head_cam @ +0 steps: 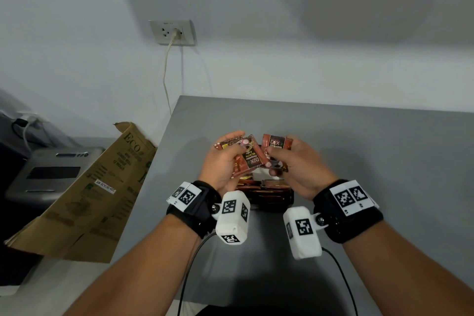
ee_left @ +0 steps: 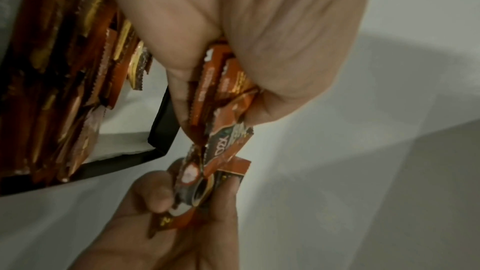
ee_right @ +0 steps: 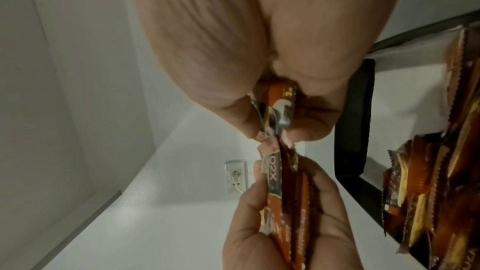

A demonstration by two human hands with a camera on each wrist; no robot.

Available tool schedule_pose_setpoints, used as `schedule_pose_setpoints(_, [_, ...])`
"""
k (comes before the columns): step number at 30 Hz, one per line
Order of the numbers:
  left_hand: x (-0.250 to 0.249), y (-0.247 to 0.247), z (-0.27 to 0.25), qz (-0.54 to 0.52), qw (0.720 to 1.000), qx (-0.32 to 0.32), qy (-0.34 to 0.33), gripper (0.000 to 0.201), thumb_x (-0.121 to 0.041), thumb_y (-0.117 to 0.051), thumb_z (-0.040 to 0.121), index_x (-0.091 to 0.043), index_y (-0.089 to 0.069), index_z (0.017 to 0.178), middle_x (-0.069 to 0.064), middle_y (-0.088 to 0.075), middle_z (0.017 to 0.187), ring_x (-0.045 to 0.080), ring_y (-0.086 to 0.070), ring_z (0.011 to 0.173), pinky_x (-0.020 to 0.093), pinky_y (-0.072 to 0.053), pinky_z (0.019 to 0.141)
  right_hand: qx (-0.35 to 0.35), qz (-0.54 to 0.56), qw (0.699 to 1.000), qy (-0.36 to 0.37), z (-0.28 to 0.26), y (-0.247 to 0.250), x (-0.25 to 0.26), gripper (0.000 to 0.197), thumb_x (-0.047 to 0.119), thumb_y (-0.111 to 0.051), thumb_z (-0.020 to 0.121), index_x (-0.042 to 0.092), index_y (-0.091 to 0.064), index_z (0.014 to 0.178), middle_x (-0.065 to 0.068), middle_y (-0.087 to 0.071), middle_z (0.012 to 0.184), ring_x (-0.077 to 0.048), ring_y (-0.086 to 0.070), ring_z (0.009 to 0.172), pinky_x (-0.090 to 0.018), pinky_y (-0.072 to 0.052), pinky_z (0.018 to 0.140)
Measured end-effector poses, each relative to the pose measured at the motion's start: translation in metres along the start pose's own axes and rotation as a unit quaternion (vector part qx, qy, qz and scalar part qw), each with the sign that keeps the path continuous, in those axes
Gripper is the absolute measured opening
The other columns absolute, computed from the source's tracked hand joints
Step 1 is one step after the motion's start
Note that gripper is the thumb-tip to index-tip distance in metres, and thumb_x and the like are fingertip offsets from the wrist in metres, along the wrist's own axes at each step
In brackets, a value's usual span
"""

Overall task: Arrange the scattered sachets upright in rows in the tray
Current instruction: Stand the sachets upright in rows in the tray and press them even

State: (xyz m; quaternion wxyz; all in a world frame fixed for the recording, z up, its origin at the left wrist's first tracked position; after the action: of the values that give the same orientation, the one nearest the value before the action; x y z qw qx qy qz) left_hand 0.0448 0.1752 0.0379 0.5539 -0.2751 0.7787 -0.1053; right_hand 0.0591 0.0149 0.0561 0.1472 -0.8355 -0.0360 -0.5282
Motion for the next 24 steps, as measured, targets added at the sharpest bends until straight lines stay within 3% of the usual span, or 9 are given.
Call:
schedule_pose_setpoints(4, [-0.001, 0.000, -0.001, -0.017, 0.999, -0.011, -0.032, 0.038, 0.016, -0.062, 0.083, -0.009, -0.067, 0.111, 0.022, -0.071, 0.096, 0.037, -0.071, 0.081, 0.038, -0.060, 0.062, -0.027, 0.045, 0.999, -0.013, 0.001, -0.002, -0.005, 0.024, 0.008, -0.061, 0.096, 0.002, -0.058, 0.119, -0.013, -0.070, 0.094, -0.017, -0.059, 0.067, -0.028, -0.047, 0.053])
schedule_pose_setpoints(8, [0.000, 0.004, 0.000, -0.036, 0.998, -0.036, -0.047, 0.042, 0.017, -0.063, 0.083, -0.012, -0.065, 0.113, 0.019, -0.071, 0.099, 0.037, -0.070, 0.084, 0.037, -0.060, 0.061, -0.071, 0.112, 0.991, -0.004, 0.000, 0.003, -0.003, 0.008, 0.003, -0.056, 0.097, 0.005, -0.064, 0.095, -0.011, -0.070, 0.077, -0.018, -0.058, 0.060, -0.028, -0.044, 0.050])
schedule_pose_setpoints(11, [0.006, 0.002, 0.002, -0.035, 0.997, -0.039, -0.055, 0.042, 0.019, -0.062, 0.082, -0.013, -0.064, 0.110, 0.020, -0.070, 0.098, 0.037, -0.069, 0.084, 0.042, -0.060, 0.067, -0.013, 0.077, 0.997, -0.017, -0.002, -0.006, -0.007, 0.012, 0.008, -0.058, 0.097, 0.001, -0.064, 0.105, -0.013, -0.070, 0.081, -0.020, -0.058, 0.064, -0.029, -0.045, 0.052])
schedule_pose_setpoints(14, [0.011, -0.004, -0.002, -0.020, 0.998, -0.015, -0.049, 0.043, 0.022, -0.060, 0.081, -0.011, -0.062, 0.108, 0.019, -0.069, 0.093, 0.034, -0.067, 0.077, 0.043, -0.057, 0.068, -0.031, 0.034, 0.999, -0.004, 0.001, -0.010, -0.007, 0.019, 0.008, -0.059, 0.097, -0.002, -0.061, 0.113, -0.013, -0.069, 0.084, -0.019, -0.061, 0.062, -0.030, -0.047, 0.050])
schedule_pose_setpoints(17, [0.003, -0.003, -0.006, -0.011, 0.999, 0.030, -0.009, 0.037, 0.020, -0.056, 0.081, -0.008, -0.059, 0.105, 0.020, -0.067, 0.088, 0.033, -0.067, 0.070, 0.038, -0.058, 0.059, -0.064, -0.134, 0.987, 0.060, 0.002, 0.000, 0.008, 0.016, 0.010, -0.062, 0.093, 0.005, -0.058, 0.108, -0.014, -0.069, 0.092, -0.019, -0.063, 0.067, -0.034, -0.050, 0.057])
schedule_pose_setpoints(20, [-0.013, -0.002, -0.003, 0.067, 0.994, 0.080, 0.021, 0.025, 0.011, -0.057, 0.081, -0.007, -0.064, 0.096, 0.021, -0.067, 0.086, 0.033, -0.067, 0.070, 0.039, -0.059, 0.062, -0.007, -0.393, 0.912, 0.118, -0.002, 0.001, 0.033, 0.012, 0.017, -0.065, 0.090, 0.021, -0.055, 0.095, -0.010, -0.066, 0.091, -0.025, -0.065, 0.077, -0.040, -0.052, 0.070])
schedule_pose_setpoints(22, [-0.019, -0.004, -0.002, 0.157, 0.982, 0.100, 0.011, 0.032, 0.020, -0.056, 0.079, -0.007, -0.066, 0.094, 0.022, -0.067, 0.089, 0.033, -0.068, 0.072, 0.038, -0.059, 0.065, 0.030, -0.434, 0.893, 0.115, 0.000, -0.002, 0.040, 0.012, 0.020, -0.065, 0.090, 0.024, -0.054, 0.096, -0.006, -0.065, 0.091, -0.023, -0.064, 0.082, -0.041, -0.052, 0.076])
schedule_pose_setpoints(24, [-0.023, -0.005, -0.001, 0.195, 0.976, 0.094, 0.000, 0.039, 0.023, -0.057, 0.076, -0.008, -0.065, 0.098, 0.024, -0.066, 0.095, 0.033, -0.069, 0.075, 0.036, -0.057, 0.063, -0.014, -0.378, 0.918, 0.118, 0.006, 0.000, 0.041, 0.012, 0.026, -0.063, 0.091, 0.024, -0.055, 0.099, -0.003, -0.067, 0.098, -0.019, -0.067, 0.090, -0.041, -0.056, 0.082])
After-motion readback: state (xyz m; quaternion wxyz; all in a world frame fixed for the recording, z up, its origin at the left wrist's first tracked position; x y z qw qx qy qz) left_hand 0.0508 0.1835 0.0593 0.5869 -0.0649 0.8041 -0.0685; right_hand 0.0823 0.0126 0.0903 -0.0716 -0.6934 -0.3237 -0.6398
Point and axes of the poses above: each hand's wrist, its own z-axis towards the middle knuckle, its own y-axis out of the back of the hand, x = y × z, the point moved 3 cm from there along z, towards the middle knuckle
